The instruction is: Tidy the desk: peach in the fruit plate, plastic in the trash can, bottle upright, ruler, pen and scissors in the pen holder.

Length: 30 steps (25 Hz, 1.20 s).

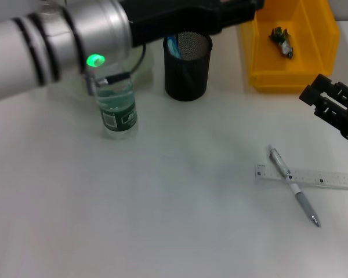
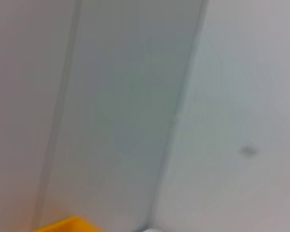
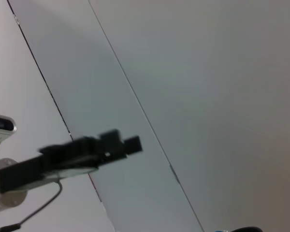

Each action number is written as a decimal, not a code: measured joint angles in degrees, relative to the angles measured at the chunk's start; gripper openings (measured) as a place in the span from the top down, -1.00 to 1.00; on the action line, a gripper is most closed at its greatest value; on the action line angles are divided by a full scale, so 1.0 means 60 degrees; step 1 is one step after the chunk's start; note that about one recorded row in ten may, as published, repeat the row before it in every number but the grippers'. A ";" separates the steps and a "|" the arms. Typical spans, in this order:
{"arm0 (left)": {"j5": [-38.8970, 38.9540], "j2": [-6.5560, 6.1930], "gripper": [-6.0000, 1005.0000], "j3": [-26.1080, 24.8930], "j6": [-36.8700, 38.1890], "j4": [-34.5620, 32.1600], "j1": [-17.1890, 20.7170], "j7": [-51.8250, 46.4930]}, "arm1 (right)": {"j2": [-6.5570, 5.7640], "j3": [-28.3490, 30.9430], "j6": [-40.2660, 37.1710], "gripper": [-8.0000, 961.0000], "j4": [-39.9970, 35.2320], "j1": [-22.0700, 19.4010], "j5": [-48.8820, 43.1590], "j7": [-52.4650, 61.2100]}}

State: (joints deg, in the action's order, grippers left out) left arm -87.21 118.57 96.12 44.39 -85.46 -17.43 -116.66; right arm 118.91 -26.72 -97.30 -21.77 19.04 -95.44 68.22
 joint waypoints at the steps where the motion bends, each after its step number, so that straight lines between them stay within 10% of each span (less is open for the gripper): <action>1: 0.0796 0.0002 -0.47 -0.0348 0.0665 0.0375 -0.0072 0.0705 | 0.0000 -0.0009 0.0000 -0.36 -0.0004 0.0001 -0.0006 0.0000; 5: 0.2793 -0.0010 -0.48 -0.1775 0.3436 0.2280 -0.0513 0.2784 | 0.0000 -0.0027 -0.0006 -0.36 -0.0007 -0.0007 -0.0034 -0.0002; 12: 0.2338 -0.0191 -0.48 -0.4079 0.7975 0.5759 -0.1421 0.5295 | -0.0127 -0.0029 -0.0314 -0.36 -0.0071 -0.0121 -0.0048 0.0009; 30: -0.0452 -0.0071 -0.54 -0.5290 0.8766 0.6044 -0.0894 0.6541 | -0.0281 -0.0014 -0.1618 -0.36 -0.2598 -0.0242 -0.1338 0.1787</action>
State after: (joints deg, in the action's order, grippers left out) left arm -89.92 118.14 64.38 96.98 -49.19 -22.80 -77.41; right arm 117.22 -26.81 -107.01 -37.36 17.59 -103.47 78.94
